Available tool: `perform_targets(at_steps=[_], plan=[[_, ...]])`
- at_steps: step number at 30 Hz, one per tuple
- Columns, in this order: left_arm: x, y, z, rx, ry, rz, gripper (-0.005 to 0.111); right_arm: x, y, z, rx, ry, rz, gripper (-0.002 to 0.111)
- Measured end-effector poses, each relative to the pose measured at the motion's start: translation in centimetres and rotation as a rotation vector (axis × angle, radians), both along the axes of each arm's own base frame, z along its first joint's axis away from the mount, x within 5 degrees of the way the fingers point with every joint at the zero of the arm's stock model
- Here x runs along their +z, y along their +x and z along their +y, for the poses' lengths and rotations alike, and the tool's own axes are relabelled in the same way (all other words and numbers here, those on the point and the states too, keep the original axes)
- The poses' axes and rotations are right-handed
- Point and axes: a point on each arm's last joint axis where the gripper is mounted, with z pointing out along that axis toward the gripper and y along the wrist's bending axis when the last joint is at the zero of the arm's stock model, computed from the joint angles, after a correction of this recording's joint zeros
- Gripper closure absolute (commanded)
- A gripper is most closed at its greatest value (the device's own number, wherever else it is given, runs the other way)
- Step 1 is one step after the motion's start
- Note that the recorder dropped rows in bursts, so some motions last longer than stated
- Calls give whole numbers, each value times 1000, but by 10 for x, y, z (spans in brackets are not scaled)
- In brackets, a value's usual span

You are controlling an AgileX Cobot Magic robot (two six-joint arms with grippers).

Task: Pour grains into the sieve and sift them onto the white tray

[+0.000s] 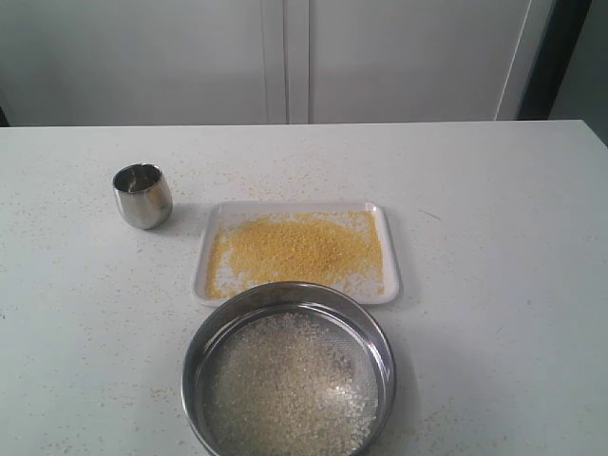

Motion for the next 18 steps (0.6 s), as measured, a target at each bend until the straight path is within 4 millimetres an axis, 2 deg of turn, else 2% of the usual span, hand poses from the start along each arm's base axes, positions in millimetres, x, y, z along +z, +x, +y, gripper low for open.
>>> perform_targets(at_steps=[5,18], plan=[[0,0,0,0,0,0,107,-2,2,0,3,-1,-17,108],[0,0,0,0,0,0,107,-35,10,1,10,-2,16,108]])
